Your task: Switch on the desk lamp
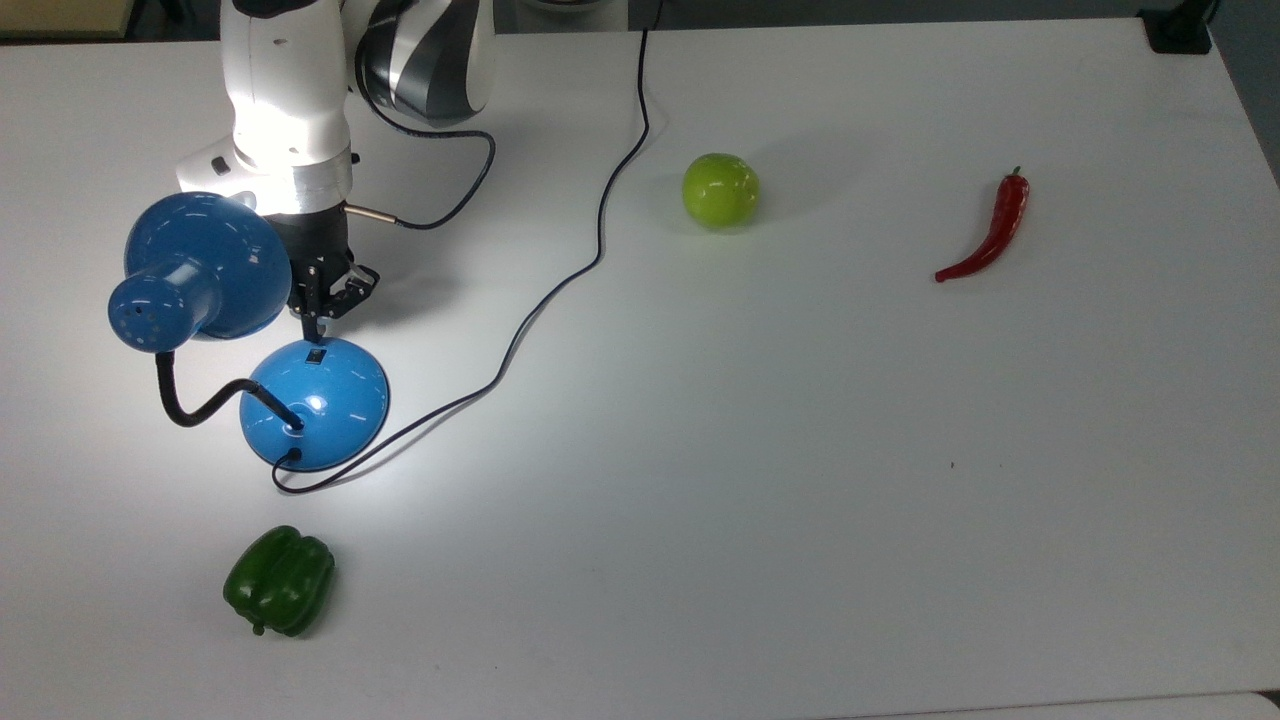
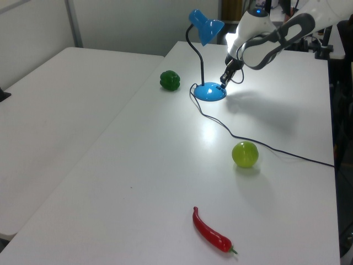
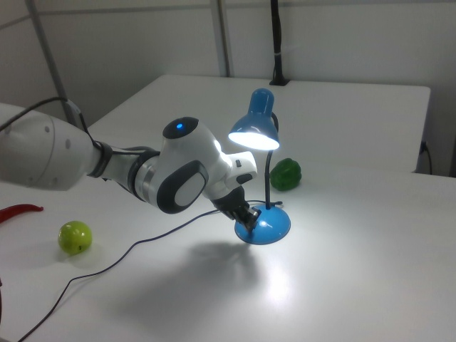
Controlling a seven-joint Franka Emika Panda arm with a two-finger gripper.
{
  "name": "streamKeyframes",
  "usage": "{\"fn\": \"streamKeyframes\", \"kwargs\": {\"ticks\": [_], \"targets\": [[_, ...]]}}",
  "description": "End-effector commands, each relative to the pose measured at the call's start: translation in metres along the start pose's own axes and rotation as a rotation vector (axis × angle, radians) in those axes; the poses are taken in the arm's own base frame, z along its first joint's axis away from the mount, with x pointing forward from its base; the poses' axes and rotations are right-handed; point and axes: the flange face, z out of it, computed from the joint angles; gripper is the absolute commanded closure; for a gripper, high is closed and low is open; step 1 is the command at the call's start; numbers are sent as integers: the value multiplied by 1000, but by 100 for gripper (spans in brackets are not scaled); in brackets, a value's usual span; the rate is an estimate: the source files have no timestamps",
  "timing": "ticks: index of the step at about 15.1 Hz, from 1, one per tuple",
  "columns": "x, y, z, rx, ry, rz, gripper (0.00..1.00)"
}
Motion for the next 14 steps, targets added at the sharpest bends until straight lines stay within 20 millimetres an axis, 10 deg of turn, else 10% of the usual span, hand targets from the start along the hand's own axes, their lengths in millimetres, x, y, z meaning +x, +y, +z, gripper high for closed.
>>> {"fn": "streamKeyframes", "kwargs": {"ticks": [1,5,10,14], "targets": [[-11,1,-46,50,-97,-36,100],[-20,-5,-83,95,-211,-45,85],[-34,-14,-153,156,-326,-62,5],[-34,-31,-221,194,-373,-97,0]]}}
